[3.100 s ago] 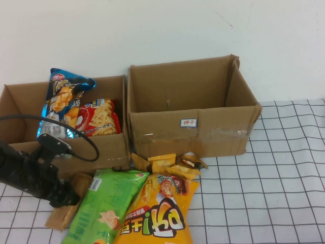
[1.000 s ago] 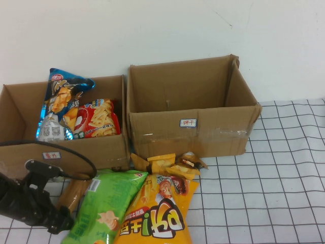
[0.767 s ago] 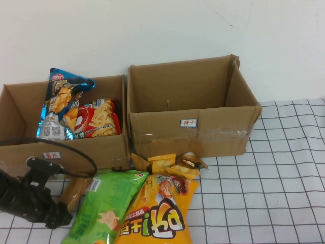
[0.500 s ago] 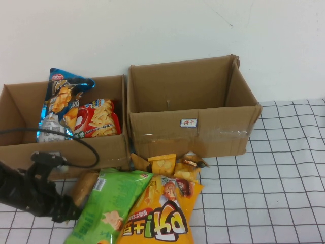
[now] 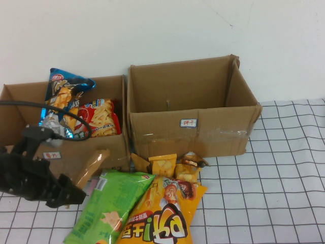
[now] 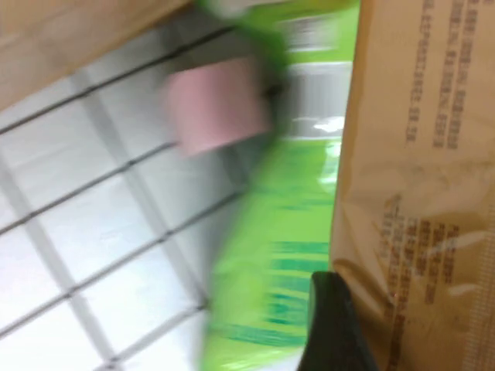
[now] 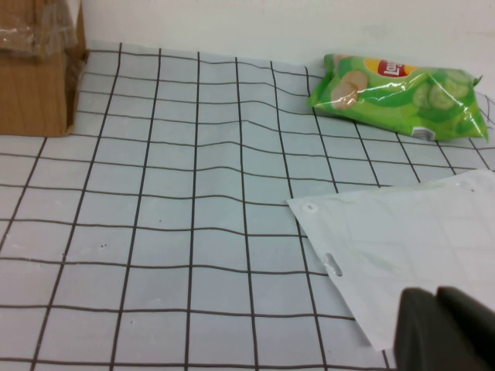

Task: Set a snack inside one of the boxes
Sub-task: Pick up the biscuit, then place the biscuit in the biscuit box

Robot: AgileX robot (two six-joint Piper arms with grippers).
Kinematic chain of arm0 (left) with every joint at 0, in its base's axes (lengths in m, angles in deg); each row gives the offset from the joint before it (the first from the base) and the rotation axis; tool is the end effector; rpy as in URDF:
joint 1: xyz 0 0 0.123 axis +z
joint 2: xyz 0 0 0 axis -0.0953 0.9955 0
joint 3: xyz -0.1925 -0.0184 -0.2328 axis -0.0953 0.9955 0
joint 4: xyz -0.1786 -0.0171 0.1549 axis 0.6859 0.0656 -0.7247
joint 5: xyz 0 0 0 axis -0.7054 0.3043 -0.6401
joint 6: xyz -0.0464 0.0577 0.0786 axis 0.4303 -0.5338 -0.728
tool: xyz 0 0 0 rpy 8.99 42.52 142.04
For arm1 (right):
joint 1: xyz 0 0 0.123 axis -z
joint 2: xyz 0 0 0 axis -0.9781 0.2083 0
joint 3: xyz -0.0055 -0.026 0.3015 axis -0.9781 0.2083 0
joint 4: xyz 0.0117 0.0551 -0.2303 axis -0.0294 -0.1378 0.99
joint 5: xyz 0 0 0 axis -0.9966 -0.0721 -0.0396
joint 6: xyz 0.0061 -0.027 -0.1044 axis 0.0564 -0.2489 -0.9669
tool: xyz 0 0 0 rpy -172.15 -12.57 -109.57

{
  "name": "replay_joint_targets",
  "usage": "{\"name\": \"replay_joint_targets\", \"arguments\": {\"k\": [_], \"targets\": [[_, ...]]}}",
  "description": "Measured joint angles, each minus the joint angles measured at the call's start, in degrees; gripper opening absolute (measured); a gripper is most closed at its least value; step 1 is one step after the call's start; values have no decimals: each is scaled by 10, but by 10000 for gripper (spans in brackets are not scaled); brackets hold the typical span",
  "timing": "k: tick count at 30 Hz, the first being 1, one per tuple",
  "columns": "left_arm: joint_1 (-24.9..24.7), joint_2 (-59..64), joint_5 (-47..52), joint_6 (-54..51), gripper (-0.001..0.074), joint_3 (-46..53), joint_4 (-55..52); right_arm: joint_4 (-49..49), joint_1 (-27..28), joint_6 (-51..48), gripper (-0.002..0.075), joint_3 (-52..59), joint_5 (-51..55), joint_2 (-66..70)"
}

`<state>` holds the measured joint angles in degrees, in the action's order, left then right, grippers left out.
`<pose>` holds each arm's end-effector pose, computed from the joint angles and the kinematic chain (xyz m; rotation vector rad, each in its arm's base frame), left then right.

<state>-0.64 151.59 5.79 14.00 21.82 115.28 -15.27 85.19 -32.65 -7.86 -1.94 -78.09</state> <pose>0.2860 -0.0308 0.1974 0.6150 2.5869 -0.5867 0.0364 -0.0053 0.1685 -0.0583 1.8622 -0.2274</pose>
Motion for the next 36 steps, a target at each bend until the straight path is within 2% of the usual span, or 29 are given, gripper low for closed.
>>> {"name": "replay_joint_targets", "arguments": {"k": [5,11,13,15,19,25,32,36], "targets": [[0,-59,63,-12,391,0,60,0,0,0,0,0,0,0],[-5,-88,78,-146,389,0,322,0,0,0,0,0,0,0],[-20,-88,64,-206,389,0,421,0,0,0,0,0,0,0],[-41,-88,34,-260,389,-3,462,0,0,0,0,0,0,0],[-101,-72,-67,-319,388,-47,484,0,0,0,0,0,0,0],[-178,10,-185,-342,388,-178,499,0,0,-3,0,0,0,0],[-192,162,-214,-307,390,-328,505,0,0,-8,0,0,0,0],[-192,225,-228,-297,496,-376,505,0,0,-8,0,0,0,0]]}}
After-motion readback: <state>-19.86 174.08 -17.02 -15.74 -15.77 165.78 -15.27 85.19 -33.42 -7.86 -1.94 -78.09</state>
